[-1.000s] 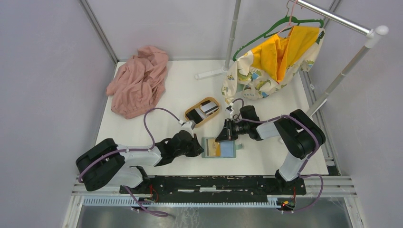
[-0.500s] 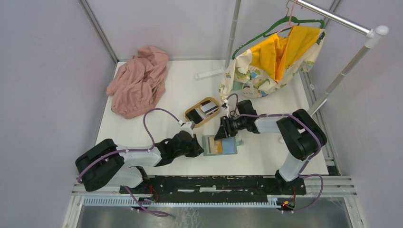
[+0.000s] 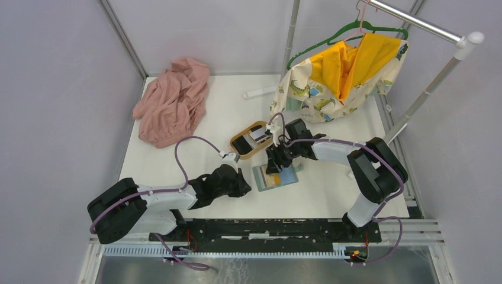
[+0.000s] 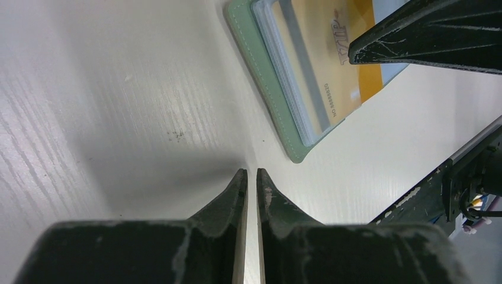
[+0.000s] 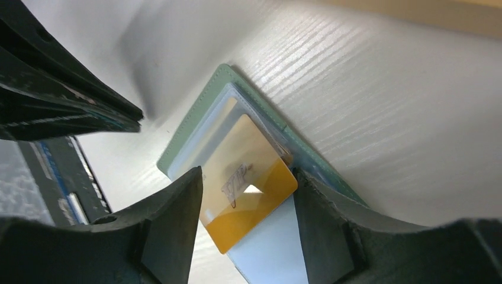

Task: Put the credit cards into the card holder
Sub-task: Insert the credit card into the card slot.

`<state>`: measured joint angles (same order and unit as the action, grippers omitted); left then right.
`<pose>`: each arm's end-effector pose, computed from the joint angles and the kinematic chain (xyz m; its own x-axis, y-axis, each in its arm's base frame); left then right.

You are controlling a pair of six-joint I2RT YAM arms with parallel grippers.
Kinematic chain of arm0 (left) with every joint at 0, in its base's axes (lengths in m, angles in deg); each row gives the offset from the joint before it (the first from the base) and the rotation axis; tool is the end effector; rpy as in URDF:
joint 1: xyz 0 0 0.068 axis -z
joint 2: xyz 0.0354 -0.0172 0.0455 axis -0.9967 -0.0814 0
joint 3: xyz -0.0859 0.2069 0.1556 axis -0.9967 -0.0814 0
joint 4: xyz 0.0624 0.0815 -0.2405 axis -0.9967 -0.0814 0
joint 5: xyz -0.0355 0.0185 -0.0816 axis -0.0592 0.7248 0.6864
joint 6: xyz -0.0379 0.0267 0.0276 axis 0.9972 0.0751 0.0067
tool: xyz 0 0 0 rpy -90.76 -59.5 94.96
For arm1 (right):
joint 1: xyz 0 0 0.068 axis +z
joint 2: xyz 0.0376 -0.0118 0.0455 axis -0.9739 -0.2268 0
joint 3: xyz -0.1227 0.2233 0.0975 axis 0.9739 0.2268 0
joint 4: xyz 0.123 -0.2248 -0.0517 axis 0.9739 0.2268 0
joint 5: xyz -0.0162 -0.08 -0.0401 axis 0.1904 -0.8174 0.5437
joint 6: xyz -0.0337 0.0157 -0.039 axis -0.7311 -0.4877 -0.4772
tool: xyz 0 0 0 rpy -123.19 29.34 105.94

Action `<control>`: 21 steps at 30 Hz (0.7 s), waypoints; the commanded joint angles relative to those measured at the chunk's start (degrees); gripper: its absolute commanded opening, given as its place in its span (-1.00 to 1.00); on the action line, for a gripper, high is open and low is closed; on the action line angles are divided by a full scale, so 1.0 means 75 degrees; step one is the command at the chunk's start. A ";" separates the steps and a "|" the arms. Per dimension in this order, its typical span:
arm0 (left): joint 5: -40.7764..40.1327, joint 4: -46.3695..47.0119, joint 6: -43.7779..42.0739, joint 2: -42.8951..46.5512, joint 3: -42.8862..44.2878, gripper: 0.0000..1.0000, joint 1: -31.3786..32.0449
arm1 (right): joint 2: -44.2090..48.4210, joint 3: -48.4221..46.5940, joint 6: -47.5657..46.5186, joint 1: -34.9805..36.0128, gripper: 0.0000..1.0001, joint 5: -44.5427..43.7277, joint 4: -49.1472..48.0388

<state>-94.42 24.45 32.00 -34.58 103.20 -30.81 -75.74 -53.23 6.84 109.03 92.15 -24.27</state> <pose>0.1259 -0.1712 0.1332 -0.8262 -0.1195 -0.5505 0.2362 0.8137 -0.5311 0.2602 0.1887 0.1488 -0.7268 -0.4153 -0.5472 -0.6836 0.5152 0.5170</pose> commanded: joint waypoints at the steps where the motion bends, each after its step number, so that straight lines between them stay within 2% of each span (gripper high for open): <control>1: -0.0242 0.0177 -0.0015 0.0088 0.0096 -0.68 0.0046 | 0.0329 -0.0501 -0.1485 0.0229 0.27 -0.1215 0.0897; 8: -0.0315 0.0420 -0.0105 0.0181 0.0083 -0.70 0.0052 | 0.0540 -0.0704 -0.2396 0.0414 0.35 -0.1850 0.1313; 18: -0.0715 0.0495 -0.0234 0.0123 0.0192 -0.73 0.0054 | 0.1201 -0.0543 -0.2916 0.0423 0.30 -0.2347 0.1334; 19: -0.0779 0.0461 -0.0263 0.0048 0.0263 -0.73 0.0055 | 0.1223 -0.0513 -0.2972 0.0419 0.24 -0.2431 0.1352; 21: -0.0955 0.0360 -0.0354 -0.0191 0.0442 -0.76 0.0052 | 0.1251 -0.0411 -0.3005 0.0417 -0.17 -0.2626 0.1329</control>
<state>-97.59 25.61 31.89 -34.05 103.35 -30.81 -68.68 -56.42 -13.49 112.02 75.93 -13.98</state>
